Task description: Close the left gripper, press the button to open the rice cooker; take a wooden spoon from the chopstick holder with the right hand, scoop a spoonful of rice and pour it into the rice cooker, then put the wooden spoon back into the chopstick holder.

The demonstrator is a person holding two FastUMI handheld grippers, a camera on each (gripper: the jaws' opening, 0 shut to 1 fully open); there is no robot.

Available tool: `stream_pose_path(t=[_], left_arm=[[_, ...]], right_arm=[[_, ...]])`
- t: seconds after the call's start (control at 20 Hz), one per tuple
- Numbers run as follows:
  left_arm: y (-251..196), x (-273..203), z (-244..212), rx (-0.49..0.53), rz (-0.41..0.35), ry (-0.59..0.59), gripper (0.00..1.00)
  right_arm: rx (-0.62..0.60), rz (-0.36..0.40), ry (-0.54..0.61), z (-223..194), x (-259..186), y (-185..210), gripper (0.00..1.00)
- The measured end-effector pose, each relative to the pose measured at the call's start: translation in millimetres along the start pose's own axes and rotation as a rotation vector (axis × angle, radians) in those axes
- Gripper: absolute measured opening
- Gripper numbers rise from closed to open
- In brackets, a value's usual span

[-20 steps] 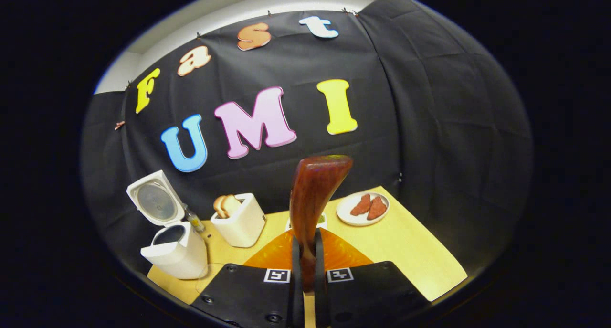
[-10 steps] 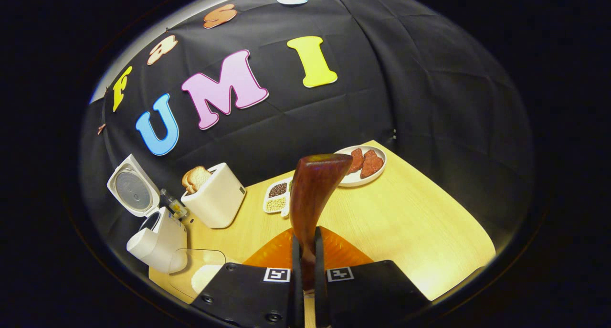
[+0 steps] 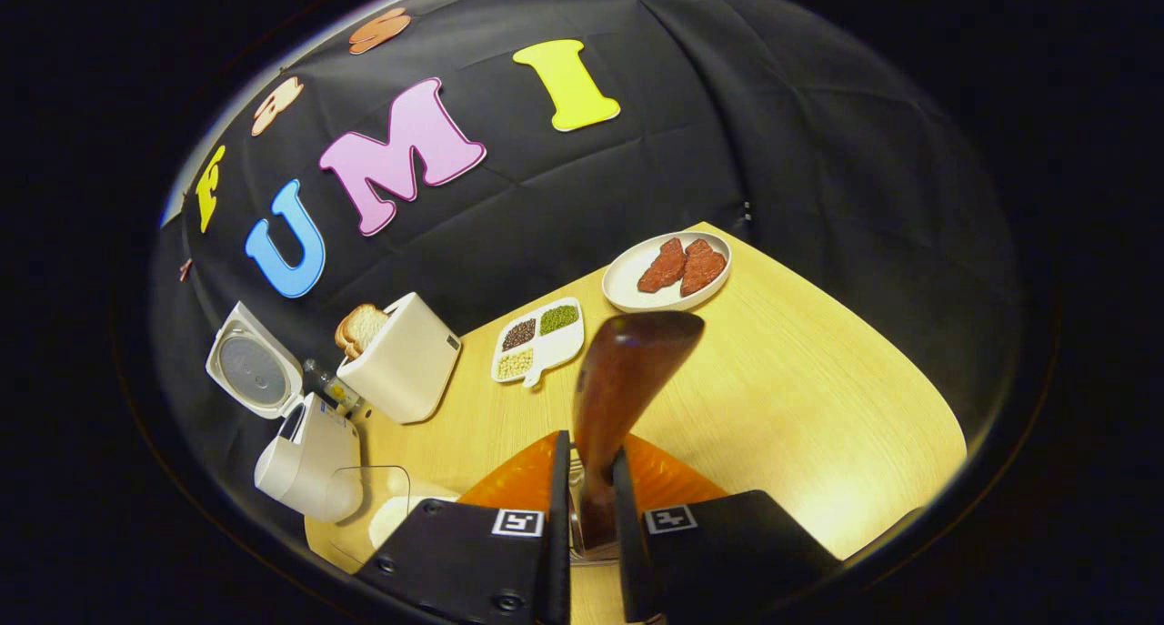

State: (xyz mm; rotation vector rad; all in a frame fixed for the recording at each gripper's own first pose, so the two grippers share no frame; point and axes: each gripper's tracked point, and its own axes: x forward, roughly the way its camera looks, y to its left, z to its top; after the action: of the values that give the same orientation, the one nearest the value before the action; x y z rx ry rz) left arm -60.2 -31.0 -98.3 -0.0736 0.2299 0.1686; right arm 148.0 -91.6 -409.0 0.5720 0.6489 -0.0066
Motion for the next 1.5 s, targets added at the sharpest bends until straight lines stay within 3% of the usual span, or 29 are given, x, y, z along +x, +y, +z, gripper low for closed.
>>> stream_pose_path(t=[0.05, 0.2, 0.25, 0.3, 0.35, 0.4, 0.5, 0.7, 0.8, 1.1, 1.25, 1.5], left_arm=[[0.2, 1.3, 1.7, 0.003, -0.004, -0.003, 0.96], [2.3, 6.0, 5.6, 0.003, -0.019, -0.013, 0.95], [3.0, 7.8, 8.6, -0.007, -0.028, -0.018, 0.95], [3.4, 10.3, 11.7, -0.019, -0.035, -0.025, 0.95], [3.6, 12.2, 15.6, -0.026, -0.044, -0.033, 0.95], [3.9, 15.5, 20.6, -0.024, -0.049, -0.046, 0.95], [5.0, 23.3, 37.0, 0.006, -0.059, -0.084, 0.96], [11.9, 48.7, 83.7, 0.044, -0.094, -0.178, 0.95], [25.1, 70.5, 109.8, 0.034, -0.080, -0.213, 0.94], [60.4, 148.0, 183.6, -0.092, -0.078, -0.279, 0.94], [72.5, 191.4, 218.7, -0.143, -0.100, -0.308, 0.95], [80.5, 292.2, 254.1, -0.079, -0.124, -0.331, 0.95]], right_arm=[[0.012, -0.012, 0.002, 2.4, -1.8, -2.4, 0.20], [0.037, -0.029, -0.017, 13.4, -15.6, -1.3, 0.60], [0.033, -0.036, -0.021, 16.4, -21.6, -2.7, 0.59], [0.026, -0.047, -0.022, 16.8, -26.5, -5.2, 0.78], [0.020, -0.064, -0.020, 16.7, -31.9, -9.6, 0.82], [0.022, -0.092, -0.021, 17.2, -39.3, -16.4, 0.92], [0.057, -0.136, -0.028, 17.9, -57.6, -24.6, 0.98], [0.081, -0.170, -0.075, 17.3, -104.9, -27.0, 0.98], [0.029, -0.190, -0.119, 26.6, -134.6, -24.9, 0.98], [-0.140, -0.195, -0.292, 68.0, -221.4, 14.5, 0.98], [-0.110, -0.162, -0.362, 88.3, -252.5, 46.5, 0.98], [-0.091, -0.148, -0.419, 97.2, -280.9, 81.0, 0.98]])
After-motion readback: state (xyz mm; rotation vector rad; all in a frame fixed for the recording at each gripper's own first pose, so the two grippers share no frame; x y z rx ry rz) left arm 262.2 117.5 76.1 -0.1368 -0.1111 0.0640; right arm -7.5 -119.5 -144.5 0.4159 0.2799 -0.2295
